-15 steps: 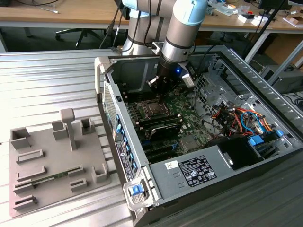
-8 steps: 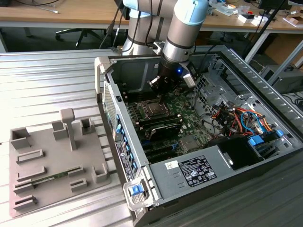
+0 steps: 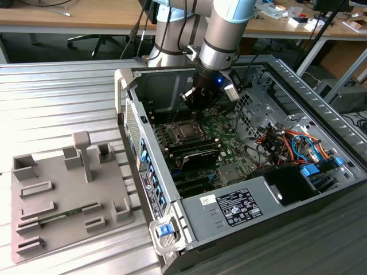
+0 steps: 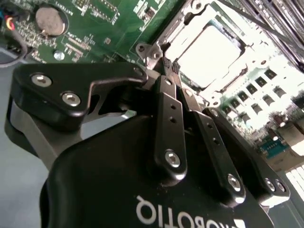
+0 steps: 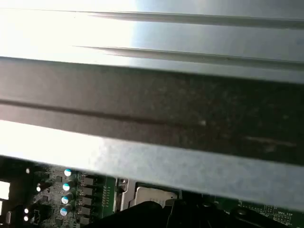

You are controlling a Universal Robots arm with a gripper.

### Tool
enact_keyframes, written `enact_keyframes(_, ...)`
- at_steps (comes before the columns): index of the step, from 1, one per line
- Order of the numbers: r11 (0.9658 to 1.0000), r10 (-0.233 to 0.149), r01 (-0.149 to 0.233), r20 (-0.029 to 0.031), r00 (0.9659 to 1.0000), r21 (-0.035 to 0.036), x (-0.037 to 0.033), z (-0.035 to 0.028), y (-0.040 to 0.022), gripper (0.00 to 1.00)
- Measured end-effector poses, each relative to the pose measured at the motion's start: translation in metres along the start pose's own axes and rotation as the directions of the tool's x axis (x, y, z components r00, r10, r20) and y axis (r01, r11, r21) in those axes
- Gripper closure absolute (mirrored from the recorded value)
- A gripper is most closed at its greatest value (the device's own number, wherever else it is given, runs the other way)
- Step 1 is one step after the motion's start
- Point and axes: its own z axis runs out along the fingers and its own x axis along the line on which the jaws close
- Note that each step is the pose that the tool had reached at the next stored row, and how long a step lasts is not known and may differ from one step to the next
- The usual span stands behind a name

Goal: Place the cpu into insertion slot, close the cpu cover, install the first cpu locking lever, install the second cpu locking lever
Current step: 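Install the first cpu locking lever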

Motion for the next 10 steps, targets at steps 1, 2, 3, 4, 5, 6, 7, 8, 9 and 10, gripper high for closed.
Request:
enact_keyframes(1, 1.0, 0.0, 0.0, 0.0001, 1.0, -0.0001, 0.0001, -0.0013, -0.0001, 0.89)
enact_keyframes(2, 1.0, 0.0, 0.0, 0.0, 1.0, -0.0002, 0.0001, -0.0028, -0.0001, 0.89)
enact_keyframes(3, 1.0, 0.0, 0.0, 0.0, 1.0, -0.0003, 0.0002, -0.0059, -0.0002, 0.89)
enact_keyframes(4, 1.0, 0.0, 0.0, 0.0001, 1.0, -0.0006, 0.0004, -0.0112, -0.0004, 0.89)
enact_keyframes(5, 1.0, 0.0, 0.0, 0.0002, 1.0, -0.0011, 0.0005, -0.0142, -0.0004, 0.89)
enact_keyframes(6, 1.0, 0.0, 0.0, 0.0002, 1.0, -0.0013, 0.0006, -0.0175, -0.0005, 0.89)
enact_keyframes(7, 1.0, 0.0, 0.0, 0.0002, 1.0, -0.002, 0.0008, -0.0235, -0.0007, 0.89)
enact_keyframes(8, 1.0, 0.0, 0.0, 0.0004, 1.0, -0.0029, 0.001, -0.0299, -0.0009, 0.89)
enact_keyframes(9, 1.0, 0.0, 0.0, 0.0006, 1.0, -0.0035, 0.0011, -0.0338, -0.001, 0.89)
enact_keyframes(10, 1.0, 0.0, 0.0, 0.0006, 1.0, -0.0042, 0.0013, -0.0397, -0.0012, 0.89)
